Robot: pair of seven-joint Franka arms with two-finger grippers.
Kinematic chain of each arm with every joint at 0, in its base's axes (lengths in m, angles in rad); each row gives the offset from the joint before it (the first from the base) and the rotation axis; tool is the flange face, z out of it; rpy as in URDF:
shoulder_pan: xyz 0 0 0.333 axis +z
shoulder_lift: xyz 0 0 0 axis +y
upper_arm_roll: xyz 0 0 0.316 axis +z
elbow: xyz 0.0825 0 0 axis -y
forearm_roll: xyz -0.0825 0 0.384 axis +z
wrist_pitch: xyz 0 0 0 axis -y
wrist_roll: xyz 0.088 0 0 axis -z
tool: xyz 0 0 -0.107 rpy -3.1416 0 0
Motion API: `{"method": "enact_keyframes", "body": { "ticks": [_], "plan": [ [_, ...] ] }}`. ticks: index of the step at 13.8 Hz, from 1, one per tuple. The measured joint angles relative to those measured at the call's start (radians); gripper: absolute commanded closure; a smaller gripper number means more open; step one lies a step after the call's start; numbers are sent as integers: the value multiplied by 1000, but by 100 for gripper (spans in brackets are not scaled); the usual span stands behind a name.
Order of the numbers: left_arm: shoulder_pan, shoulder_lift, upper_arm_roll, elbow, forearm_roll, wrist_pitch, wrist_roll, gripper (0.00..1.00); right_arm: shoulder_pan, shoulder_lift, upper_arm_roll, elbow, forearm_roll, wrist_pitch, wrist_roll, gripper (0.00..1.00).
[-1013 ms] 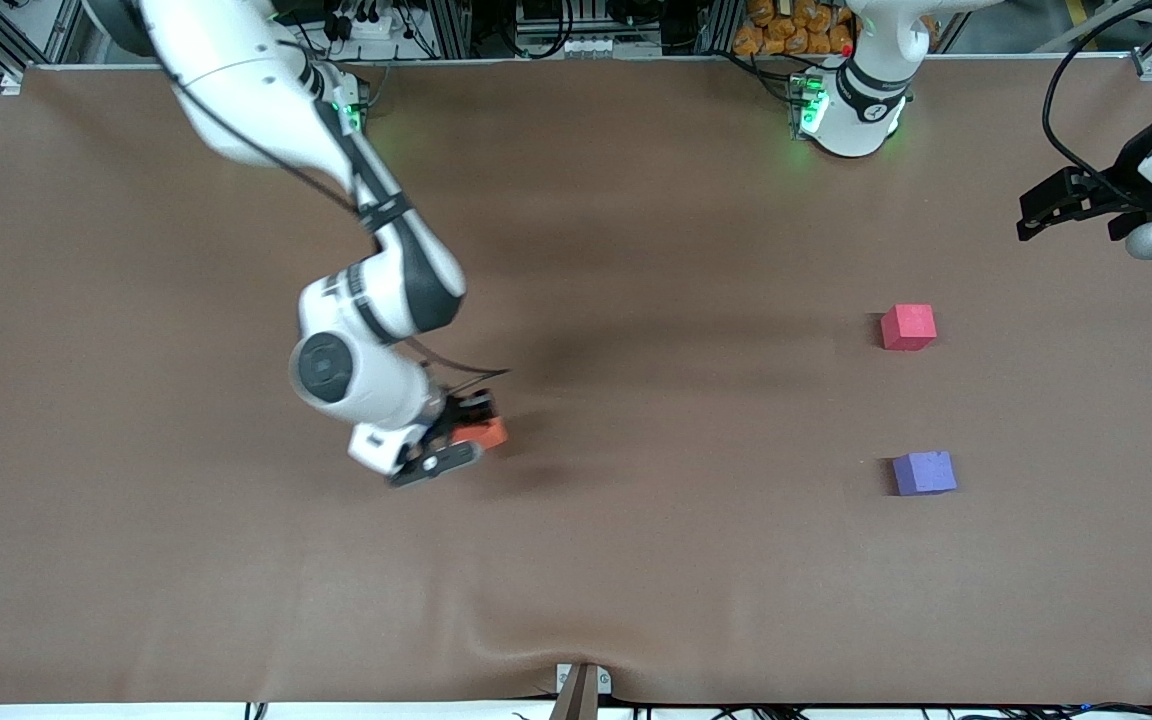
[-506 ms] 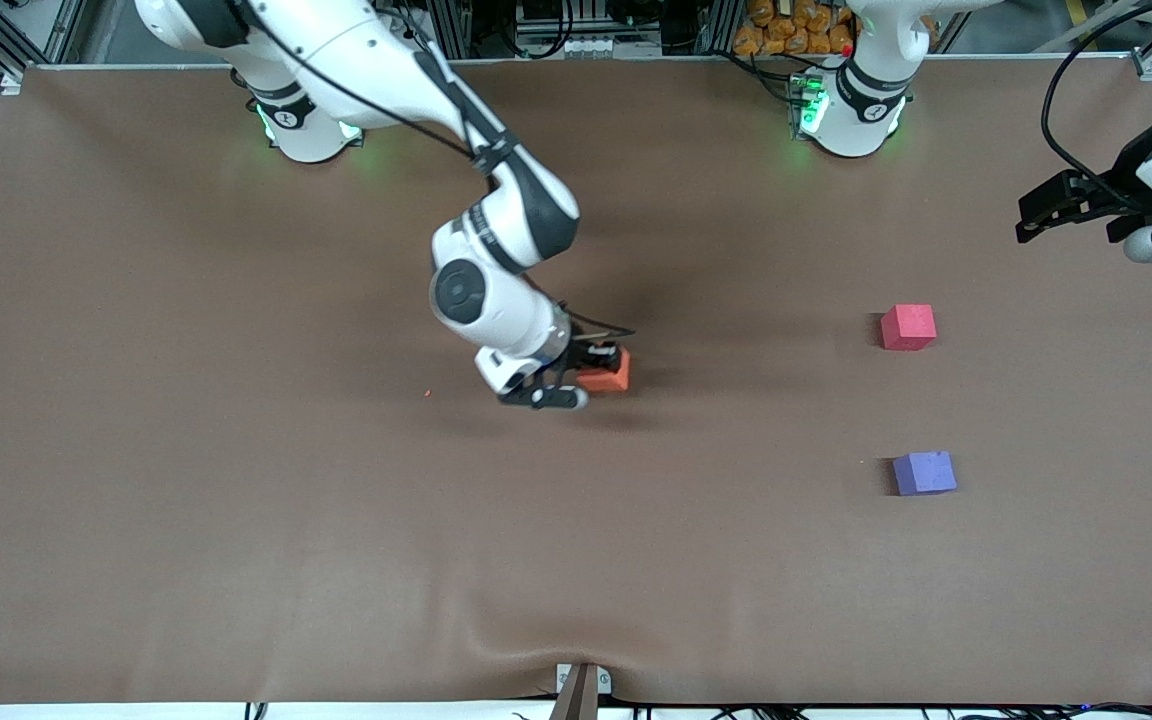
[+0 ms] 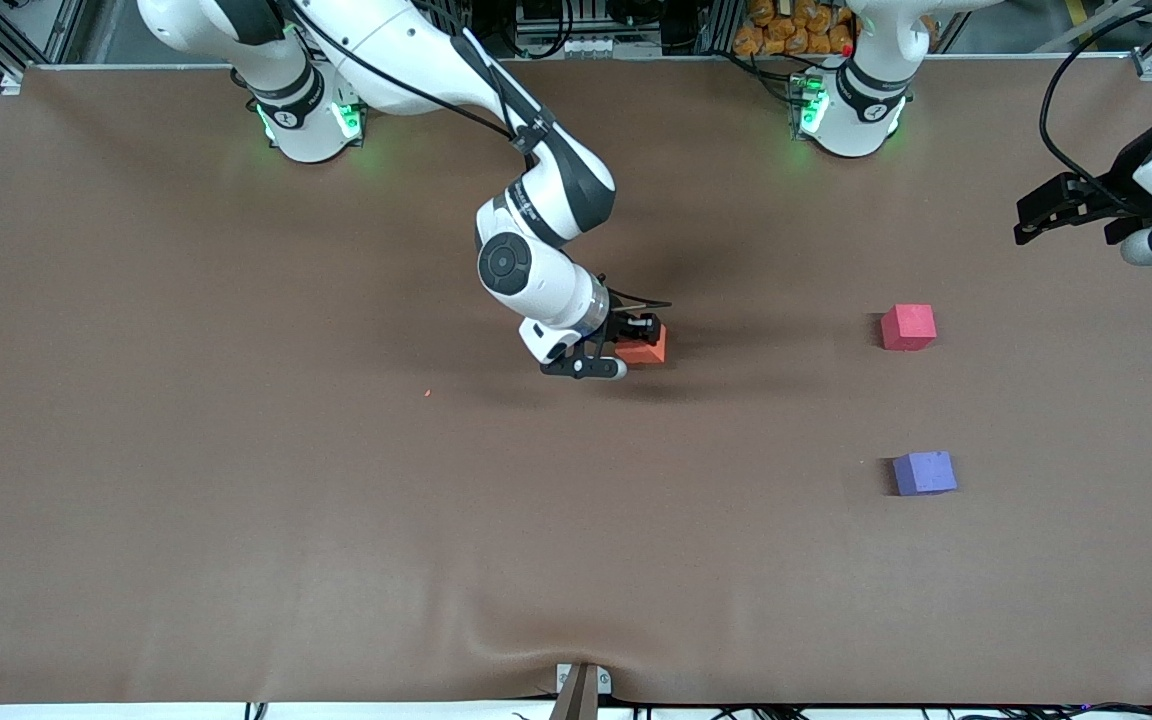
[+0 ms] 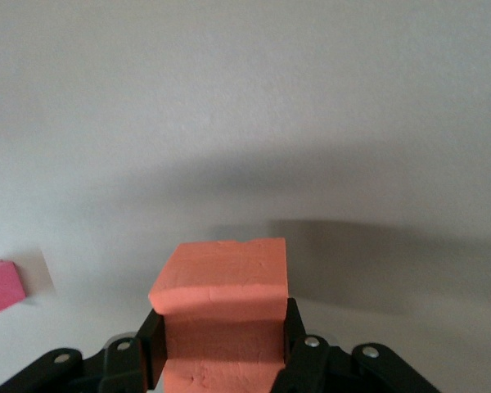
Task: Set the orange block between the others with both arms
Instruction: 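Carry the orange cube with the right gripper toward the table's middle, then release the orange cube and withdraw the right gripper while the left gripper approaches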
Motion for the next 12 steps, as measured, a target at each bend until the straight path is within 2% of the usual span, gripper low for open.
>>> {"method": "enact_keyframes", "body": {
  "ticks": [1, 2, 3, 8, 10, 12],
  "plan": [
    [0, 0, 0, -1, 0, 1, 0, 0, 5, 12, 0, 1, 0, 27, 0, 33],
    [0, 0, 0, -2, 0, 1, 0, 0, 8, 23, -1, 1, 0, 41, 0, 14],
    [0, 0, 0, -3, 0, 1, 0, 0, 10, 30, -1, 3, 0, 48, 0, 0],
    [0, 0, 0, -8, 0, 2, 0, 0, 5, 24, -21, 35, 0, 24, -1, 0],
    [0, 1, 0, -9, 0, 3, 0, 0, -13, -6, -42, 47, -8, -72, -2, 0],
    [-2, 8, -1, -10, -1, 8, 0, 0, -60, -63, -56, 58, -91, -211, -4, 0]
  ]
}}
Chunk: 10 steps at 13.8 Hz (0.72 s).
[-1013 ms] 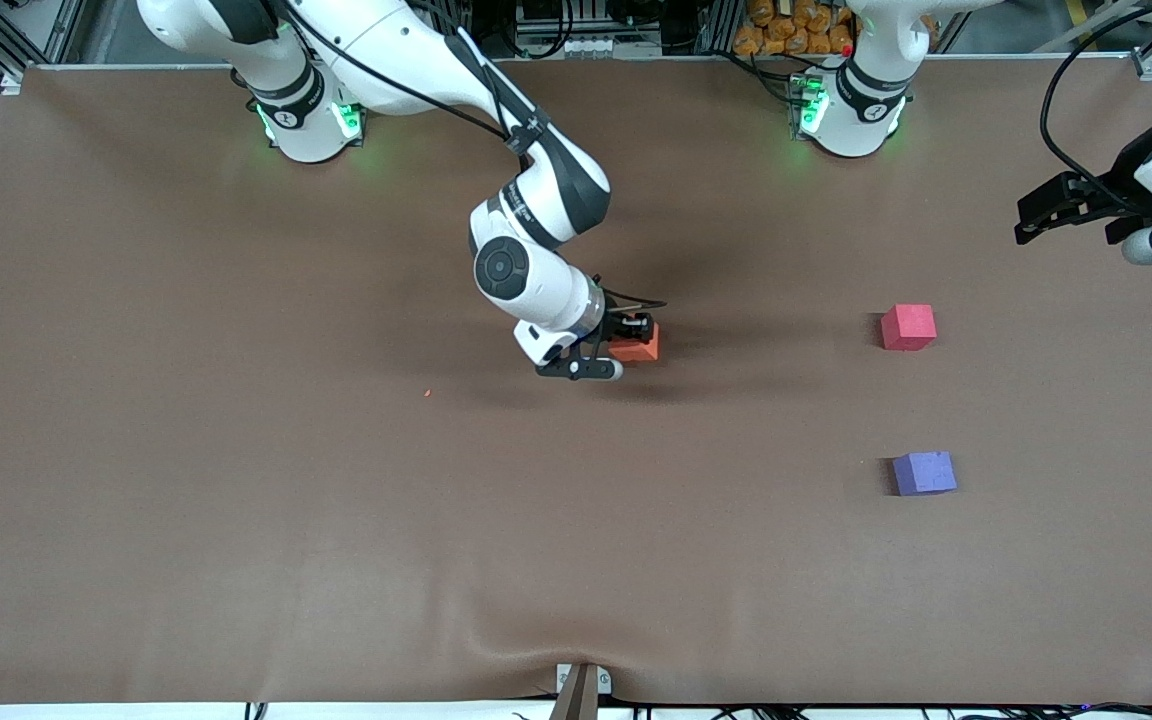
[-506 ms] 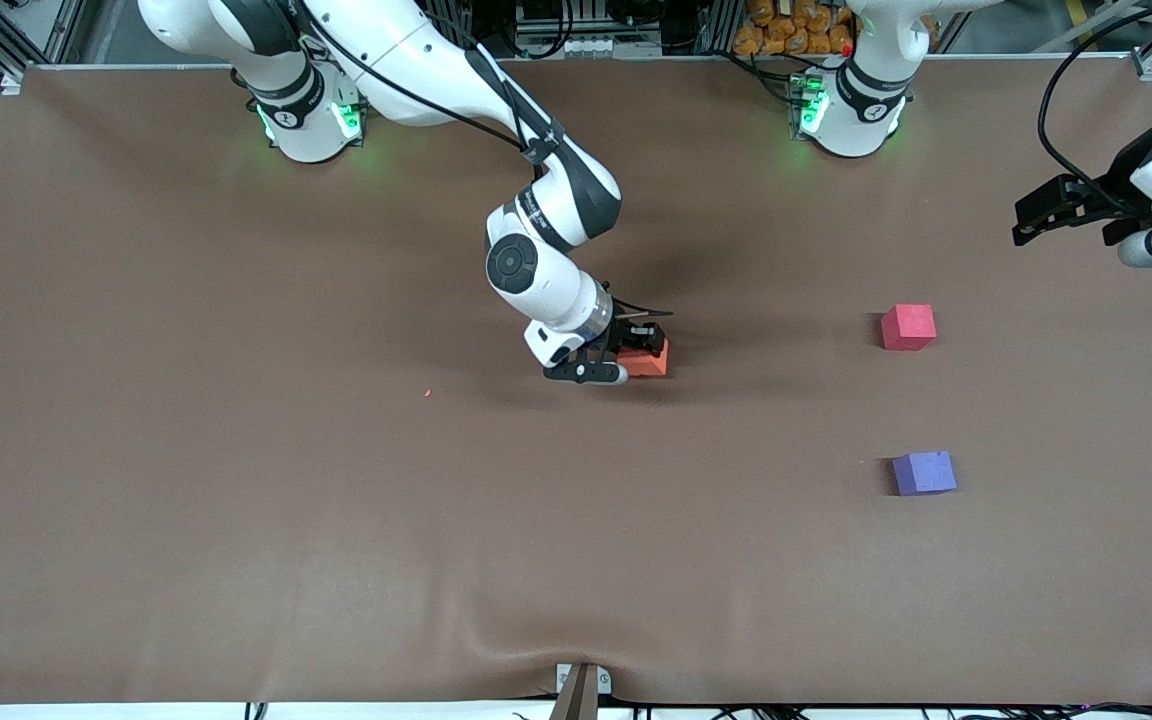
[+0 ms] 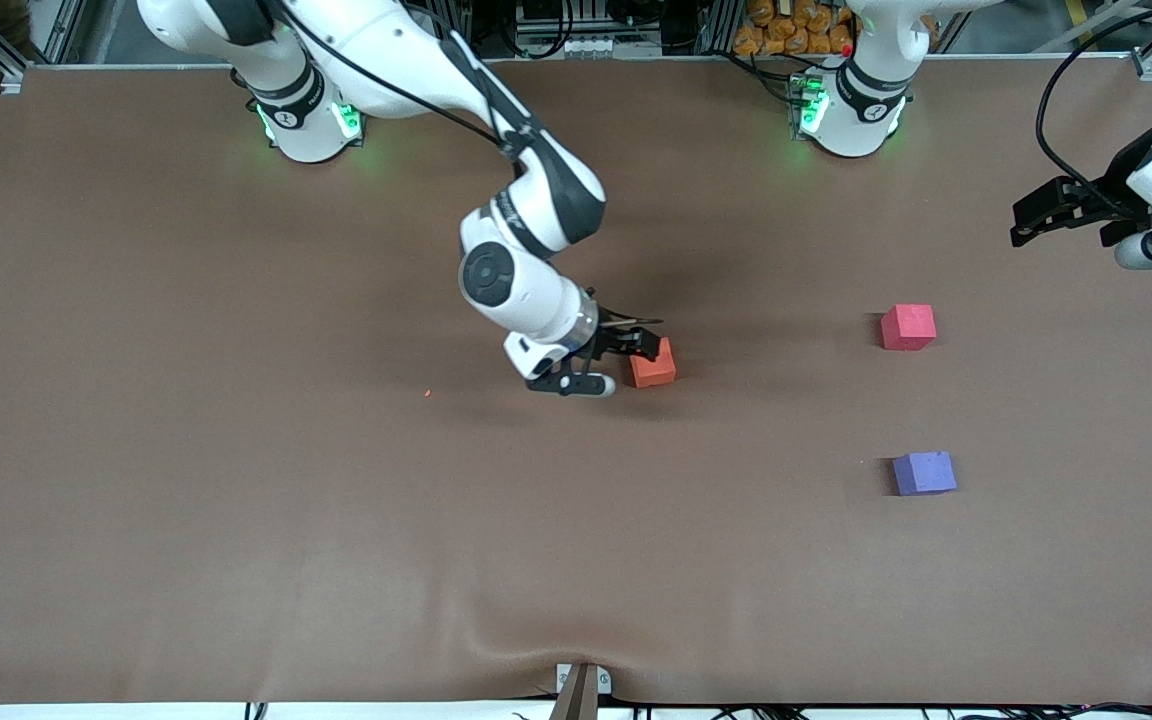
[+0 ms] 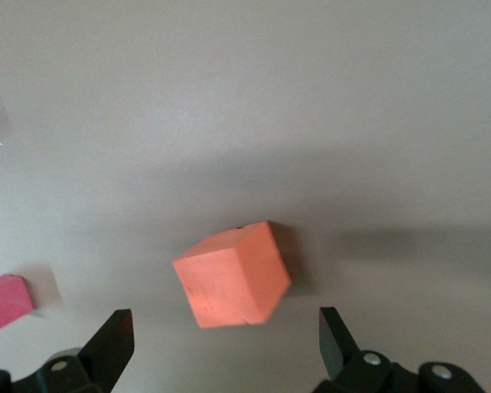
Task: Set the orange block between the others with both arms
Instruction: 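Release the orange cube and withdraw the right gripper while the left gripper approaches, then grasp the orange cube with the left gripper while the right gripper retracts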
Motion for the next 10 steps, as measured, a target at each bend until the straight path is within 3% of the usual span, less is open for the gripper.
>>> {"method": "enact_keyframes", "body": {
  "ticks": [3, 6, 10],
  "plan": [
    [-31, 37, -11, 0, -2, 22, -26, 0, -105, -124, -3, 10, -183, -232, 0, 0],
    [-90, 86, -46, 0, -2, 70, -167, 0, -219, -263, 4, 14, -304, -452, -4, 0],
    [-183, 152, -92, 0, -2, 115, -408, 0, -423, -418, 94, 13, -390, -664, -68, 0]
  ]
}}
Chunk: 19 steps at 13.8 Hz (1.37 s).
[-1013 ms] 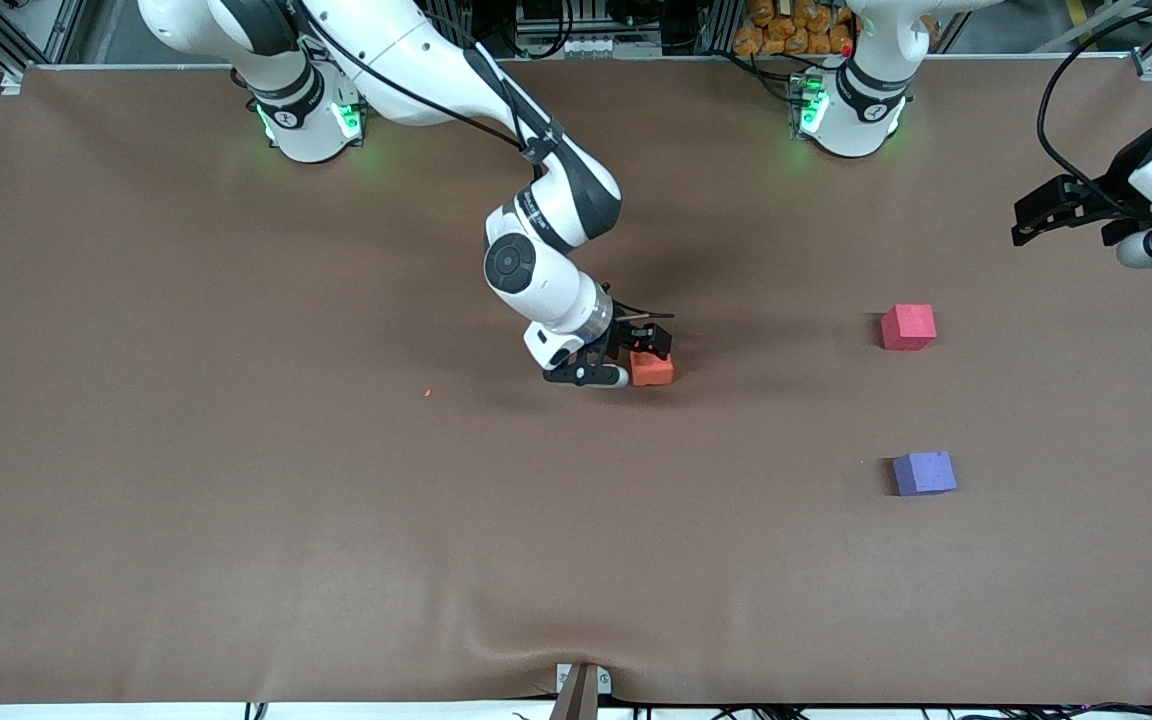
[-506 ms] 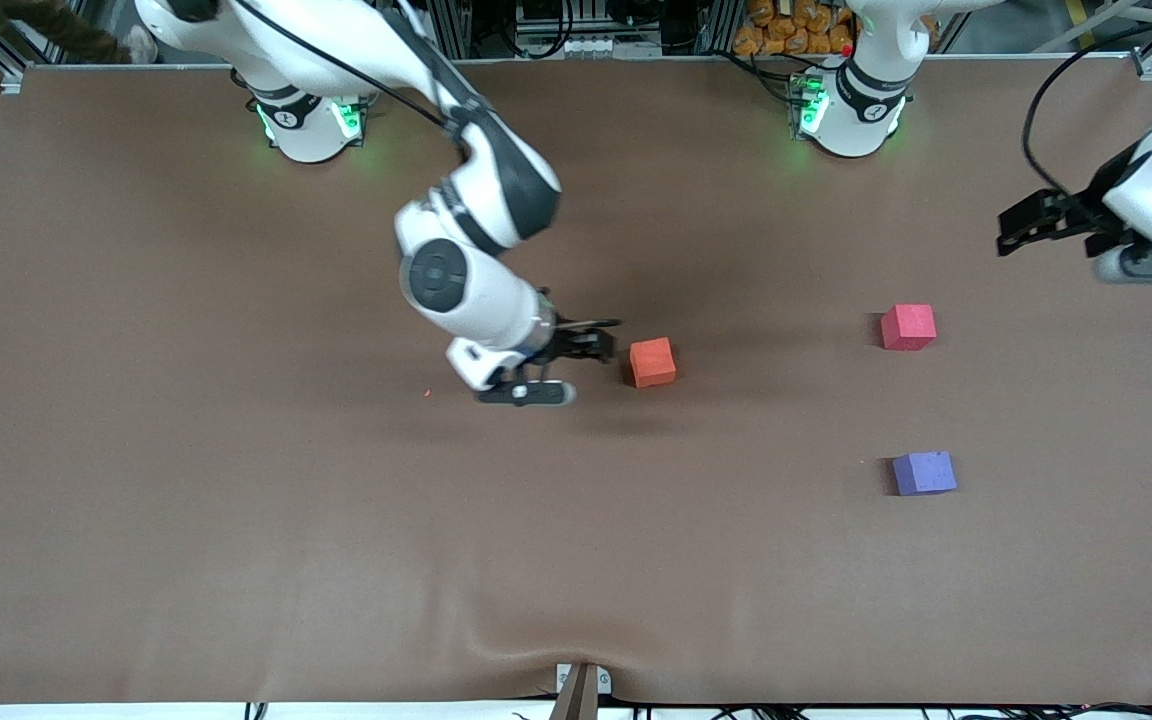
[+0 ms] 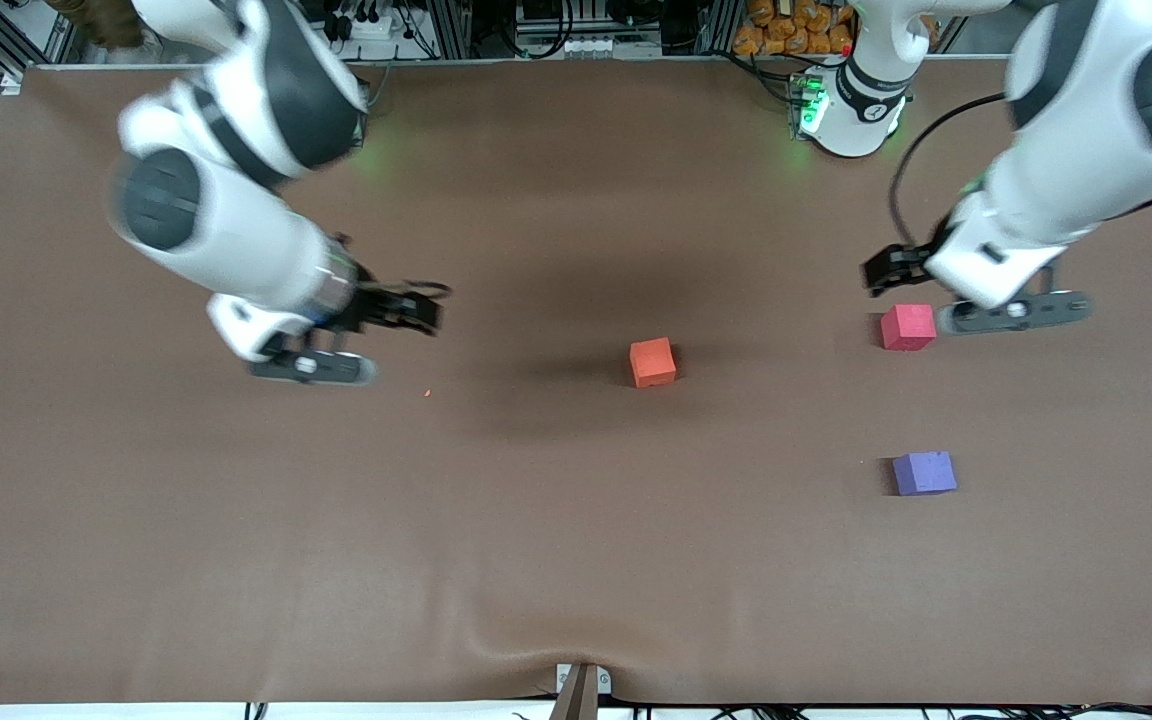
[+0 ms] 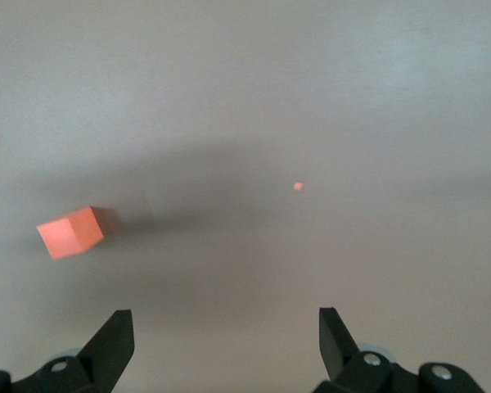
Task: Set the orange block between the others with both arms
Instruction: 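Grasp the orange cube with the left gripper while the right gripper retracts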
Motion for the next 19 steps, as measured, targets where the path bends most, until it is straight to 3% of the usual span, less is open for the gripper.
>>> {"method": "enact_keyframes", "body": {
  "ticks": [4, 7, 13, 19],
  "plan": [
    [-104, 79, -3, -2, 0, 61, -184, 0, -185, -113, 20, 0, -54, -177, -193, 0],
    [-181, 162, -4, -5, 1, 139, -334, 0, -263, -163, 3, 0, -98, -267, -317, 0],
    [-310, 329, -4, -9, 75, 290, -621, 0, -274, -199, -139, -1, -155, -320, -512, 0],
    [-382, 446, -7, -9, 246, 386, -700, 0, -278, -222, -168, -2, -174, -332, -573, 0]
  ]
}}
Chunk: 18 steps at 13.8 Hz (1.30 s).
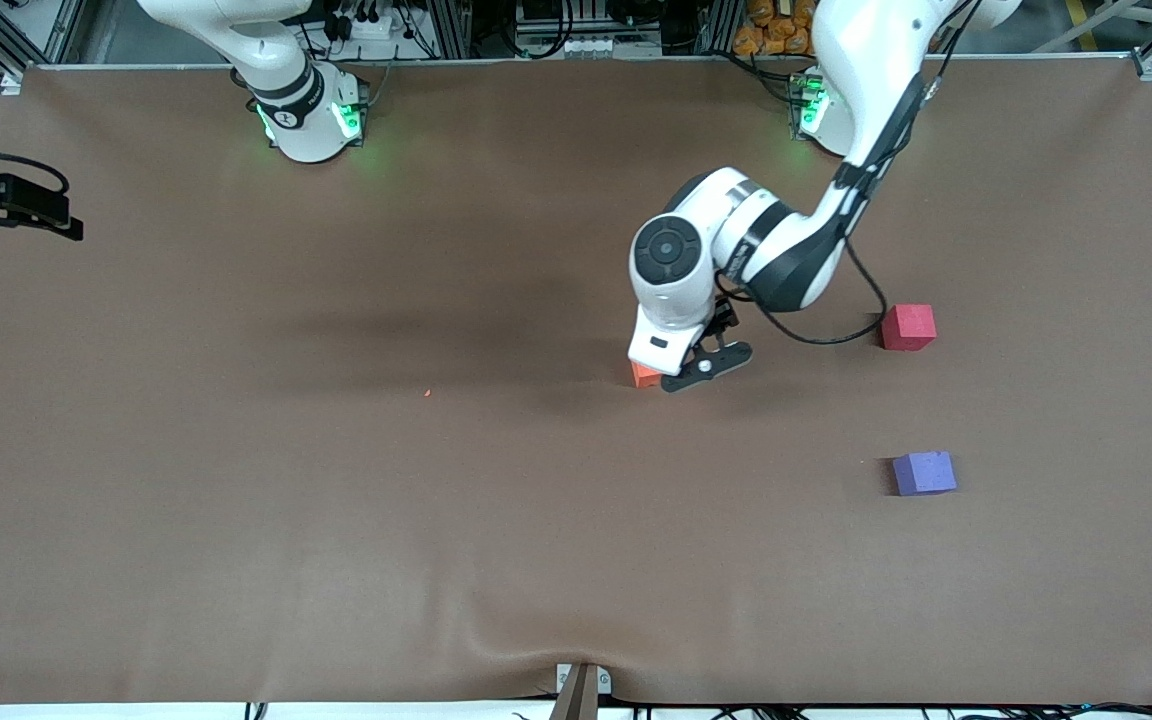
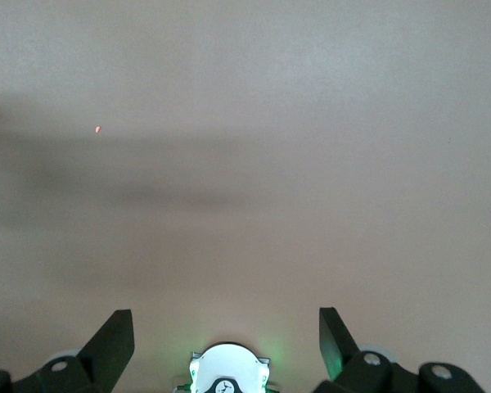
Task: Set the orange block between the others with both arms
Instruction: 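Grasp the orange cube with the left gripper while the right gripper retracts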
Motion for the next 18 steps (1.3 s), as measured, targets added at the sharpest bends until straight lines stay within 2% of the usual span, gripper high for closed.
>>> {"method": "enact_keyframes", "body": {
  "ticks": [5, 8, 13, 18],
  "plan": [
    [1, 51, -4, 2, -3, 58, 105, 0, 2, -3, 7, -6, -52, 54, 0, 0],
    [8, 61, -4, 2, -51, 121, 166, 0, 4, 0, 12, -20, -55, 77, 0, 0],
    [7, 102, -5, 2, -63, 188, 165, 0, 3, 10, 10, -27, -12, 78, 34, 0],
    [2, 136, -8, 1, -66, 227, 120, 0, 9, 10, 12, -24, -28, 43, 44, 0]
  ]
}}
